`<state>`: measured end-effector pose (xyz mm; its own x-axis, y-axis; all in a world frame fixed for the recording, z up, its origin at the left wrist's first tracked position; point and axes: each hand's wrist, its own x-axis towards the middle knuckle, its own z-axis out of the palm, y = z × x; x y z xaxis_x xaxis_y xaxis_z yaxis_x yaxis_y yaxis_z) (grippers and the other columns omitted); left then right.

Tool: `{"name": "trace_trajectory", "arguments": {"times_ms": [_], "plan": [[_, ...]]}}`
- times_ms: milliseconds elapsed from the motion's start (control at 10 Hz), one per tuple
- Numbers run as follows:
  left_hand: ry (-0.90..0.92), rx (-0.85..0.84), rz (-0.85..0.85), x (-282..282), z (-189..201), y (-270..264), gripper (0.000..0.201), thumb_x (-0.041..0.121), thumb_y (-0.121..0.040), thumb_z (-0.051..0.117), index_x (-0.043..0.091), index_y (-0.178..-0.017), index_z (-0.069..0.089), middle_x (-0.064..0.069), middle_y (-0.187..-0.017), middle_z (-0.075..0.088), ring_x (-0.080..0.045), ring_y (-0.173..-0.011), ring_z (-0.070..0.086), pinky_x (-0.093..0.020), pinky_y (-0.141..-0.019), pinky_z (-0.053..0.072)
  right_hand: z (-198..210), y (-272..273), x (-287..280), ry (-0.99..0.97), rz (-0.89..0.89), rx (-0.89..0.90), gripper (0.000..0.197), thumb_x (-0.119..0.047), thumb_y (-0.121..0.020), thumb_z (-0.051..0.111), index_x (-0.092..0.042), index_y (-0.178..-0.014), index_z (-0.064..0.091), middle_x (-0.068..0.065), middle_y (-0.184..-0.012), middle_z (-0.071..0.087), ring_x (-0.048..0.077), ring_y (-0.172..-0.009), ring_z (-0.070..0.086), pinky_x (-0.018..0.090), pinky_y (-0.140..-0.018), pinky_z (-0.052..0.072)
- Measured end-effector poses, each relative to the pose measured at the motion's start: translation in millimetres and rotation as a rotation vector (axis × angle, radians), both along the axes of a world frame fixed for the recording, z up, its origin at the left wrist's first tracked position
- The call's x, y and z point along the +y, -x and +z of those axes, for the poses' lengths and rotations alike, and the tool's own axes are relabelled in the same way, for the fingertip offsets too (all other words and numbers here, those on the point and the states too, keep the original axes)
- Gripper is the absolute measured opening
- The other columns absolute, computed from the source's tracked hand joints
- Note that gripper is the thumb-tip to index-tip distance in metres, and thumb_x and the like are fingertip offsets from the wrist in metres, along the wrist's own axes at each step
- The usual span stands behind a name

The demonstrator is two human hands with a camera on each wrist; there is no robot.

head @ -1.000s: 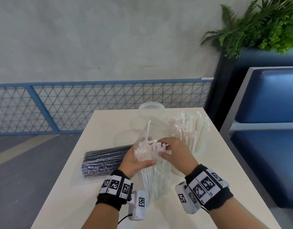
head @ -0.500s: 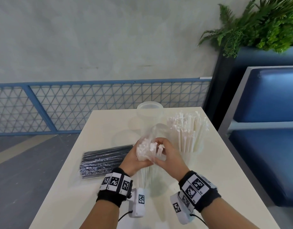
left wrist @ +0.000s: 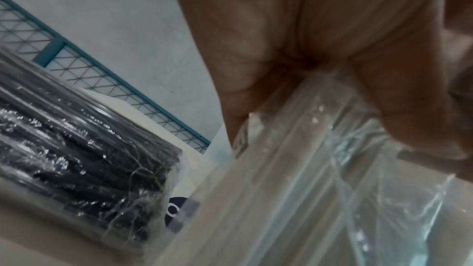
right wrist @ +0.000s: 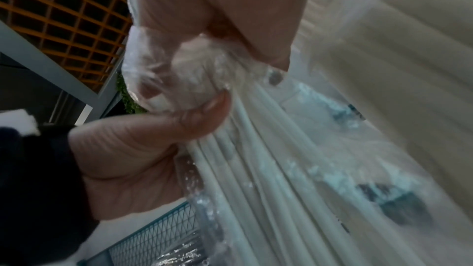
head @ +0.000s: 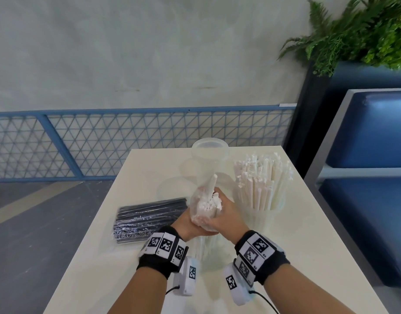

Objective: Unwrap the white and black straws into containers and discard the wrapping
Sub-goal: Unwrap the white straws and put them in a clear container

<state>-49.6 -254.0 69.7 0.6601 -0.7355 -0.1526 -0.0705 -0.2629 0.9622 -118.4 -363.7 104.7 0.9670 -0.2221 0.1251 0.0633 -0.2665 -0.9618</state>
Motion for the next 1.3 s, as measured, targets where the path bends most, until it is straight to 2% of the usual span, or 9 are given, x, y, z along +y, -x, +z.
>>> {"name": "trace_trajectory", "arguments": {"times_ms": [200,300,500,700,800,900,1000,1100,1300], "plan": [[-0.023,-0.031,0.017,3,-15,4,0.032,0.002,-0.072,0.075,0.009,-0.101,0.066,0.0,-0.095,0.069,-0.011,-0.093,0.065,-0.036,-0.093,0.053,-24,-6,11,-0.064,-0.199,0.092,0.03,-0.009,-0.071,0.077,-0.019,-0.095,0.062,0.006,-0.094,0.069,0.02,-0.094,0.065,0.035,-0.088,0.053],[-0.08,-0.077,0.046,-1,-16,8,0.028,-0.002,-0.08,0.066,-0.002,-0.108,0.063,-0.011,-0.106,0.067,-0.012,-0.093,0.062,-0.016,-0.086,0.052,-24,-10,10,-0.08,-0.193,0.114,0.028,-0.007,-0.071,0.075,-0.021,-0.09,0.058,0.0,-0.088,0.064,0.018,-0.089,0.062,0.03,-0.081,0.051],[-0.081,-0.024,0.104,7,-27,18,0.022,0.025,-0.083,0.067,0.026,-0.105,0.061,0.009,-0.101,0.066,-0.007,-0.099,0.063,-0.012,-0.082,0.047,-12,-9,1,-0.193,-0.276,0.037,0.028,-0.003,-0.068,0.077,-0.024,-0.075,0.059,-0.001,-0.078,0.067,0.019,-0.08,0.066,0.034,-0.075,0.056],[0.005,-0.231,0.126,8,-24,34,0.026,0.045,-0.093,0.034,0.039,-0.111,0.051,0.007,-0.104,0.057,-0.004,-0.088,0.052,-0.026,-0.085,0.041,16,-5,-11,-0.336,-0.221,-0.056,0.026,0.005,-0.073,0.07,-0.019,-0.072,0.062,-0.001,-0.071,0.067,0.011,-0.067,0.067,0.029,-0.066,0.055],[-0.127,-0.272,0.11,16,-27,34,0.031,0.034,-0.098,0.034,0.02,-0.112,0.057,-0.004,-0.107,0.062,-0.018,-0.096,0.059,-0.033,-0.092,0.046,26,-7,-22,-0.369,-0.271,-0.116,0.022,0.003,-0.074,0.07,-0.016,-0.084,0.065,0.0,-0.082,0.069,0.008,-0.075,0.067,0.027,-0.071,0.054],[-0.217,-0.243,0.118,22,-30,34,0.026,0.033,-0.095,0.044,0.015,-0.096,0.063,-0.016,-0.101,0.068,-0.028,-0.094,0.064,-0.042,-0.089,0.051,38,-12,-32,-0.428,-0.319,-0.197,0.026,0.0,-0.076,0.069,0.0,-0.101,0.064,0.002,-0.087,0.067,0.008,-0.079,0.066,0.018,-0.069,0.052],[-0.118,-0.146,0.106,14,-18,37,0.035,0.038,-0.071,0.076,0.04,-0.099,0.056,0.011,-0.103,0.067,-0.004,-0.099,0.063,-0.022,-0.088,0.048,48,-11,-30,-0.412,-0.321,-0.258,0.019,0.002,-0.077,0.067,0.002,-0.096,0.063,0.0,-0.081,0.065,0.0,-0.072,0.064,0.012,-0.065,0.05],[-0.142,-0.101,0.241,4,-19,32,0.069,0.053,-0.051,0.085,0.024,-0.107,0.056,0.011,-0.106,0.065,-0.007,-0.1,0.062,-0.029,-0.094,0.049,51,-8,-22,-0.436,-0.27,-0.245,0.014,-0.005,-0.075,0.072,-0.01,-0.087,0.066,-0.001,-0.08,0.069,0.009,-0.078,0.067,0.025,-0.073,0.054],[0.009,-0.054,0.229,2,-9,34,0.053,0.039,-0.064,0.081,0.037,-0.107,0.051,0.018,-0.106,0.061,0.007,-0.1,0.058,-0.014,-0.085,0.046,34,3,-25,-0.168,-0.06,-0.013,0.041,-0.016,-0.064,0.083,-0.022,-0.099,0.062,-0.001,-0.097,0.07,0.013,-0.095,0.067,0.033,-0.087,0.054]]}}
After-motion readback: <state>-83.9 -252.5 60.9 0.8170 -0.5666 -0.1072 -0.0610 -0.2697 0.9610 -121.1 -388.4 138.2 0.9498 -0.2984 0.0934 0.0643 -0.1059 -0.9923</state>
